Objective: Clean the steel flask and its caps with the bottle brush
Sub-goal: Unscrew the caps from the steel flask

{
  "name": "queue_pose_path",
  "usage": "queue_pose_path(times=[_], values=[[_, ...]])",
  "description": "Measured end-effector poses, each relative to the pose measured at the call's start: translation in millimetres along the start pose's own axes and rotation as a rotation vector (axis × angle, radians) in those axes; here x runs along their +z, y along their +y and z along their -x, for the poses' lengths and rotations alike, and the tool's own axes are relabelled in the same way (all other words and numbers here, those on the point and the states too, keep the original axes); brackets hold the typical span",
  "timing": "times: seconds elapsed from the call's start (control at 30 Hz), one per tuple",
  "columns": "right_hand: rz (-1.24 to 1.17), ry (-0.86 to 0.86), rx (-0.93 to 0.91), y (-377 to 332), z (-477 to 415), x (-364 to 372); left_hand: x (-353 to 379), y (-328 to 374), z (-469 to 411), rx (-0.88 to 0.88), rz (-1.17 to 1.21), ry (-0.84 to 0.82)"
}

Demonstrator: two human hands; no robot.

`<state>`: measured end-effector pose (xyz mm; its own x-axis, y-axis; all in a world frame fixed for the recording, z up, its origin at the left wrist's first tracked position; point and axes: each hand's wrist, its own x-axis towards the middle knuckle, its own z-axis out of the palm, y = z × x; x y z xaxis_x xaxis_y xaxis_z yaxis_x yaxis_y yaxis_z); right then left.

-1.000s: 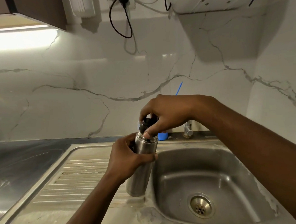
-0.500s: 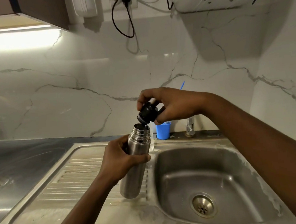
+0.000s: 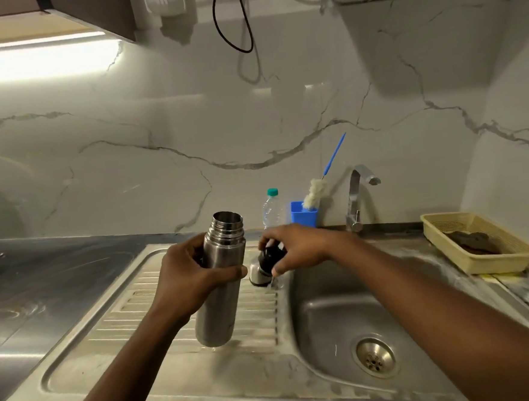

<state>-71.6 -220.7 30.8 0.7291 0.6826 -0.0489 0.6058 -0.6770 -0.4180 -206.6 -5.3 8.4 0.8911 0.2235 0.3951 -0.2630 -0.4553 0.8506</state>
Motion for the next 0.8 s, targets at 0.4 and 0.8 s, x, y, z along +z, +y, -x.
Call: queue_pose_path(times=[0.4,0.8], values=[[-0.008,-0.010,0.040,14.8,-30.7,77.2,-6.4,-1.9,3.4,-0.008,-0.042,-0.001],[-0.086,0.047,0.024,32.4,-10.8,62.4,10.0,13.5,3.1,0.071,-0.205,-0.005]])
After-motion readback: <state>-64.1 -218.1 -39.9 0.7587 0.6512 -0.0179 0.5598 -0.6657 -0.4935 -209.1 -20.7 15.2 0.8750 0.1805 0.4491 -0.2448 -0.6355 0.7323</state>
